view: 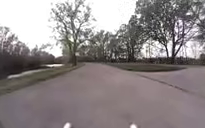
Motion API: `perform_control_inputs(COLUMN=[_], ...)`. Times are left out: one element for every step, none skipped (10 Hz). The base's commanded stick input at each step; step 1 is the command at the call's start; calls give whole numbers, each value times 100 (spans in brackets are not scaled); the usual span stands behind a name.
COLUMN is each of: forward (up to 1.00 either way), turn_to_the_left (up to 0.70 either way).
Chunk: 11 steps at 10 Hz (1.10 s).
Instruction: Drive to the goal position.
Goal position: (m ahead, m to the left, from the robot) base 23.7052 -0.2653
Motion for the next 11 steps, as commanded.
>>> perform_control_inputs(forward=[100,100,100,100,100,100,100,100,100,100,100], turn_to_the_left=[0,0,0,0,0,0,0,0,0,0,0])
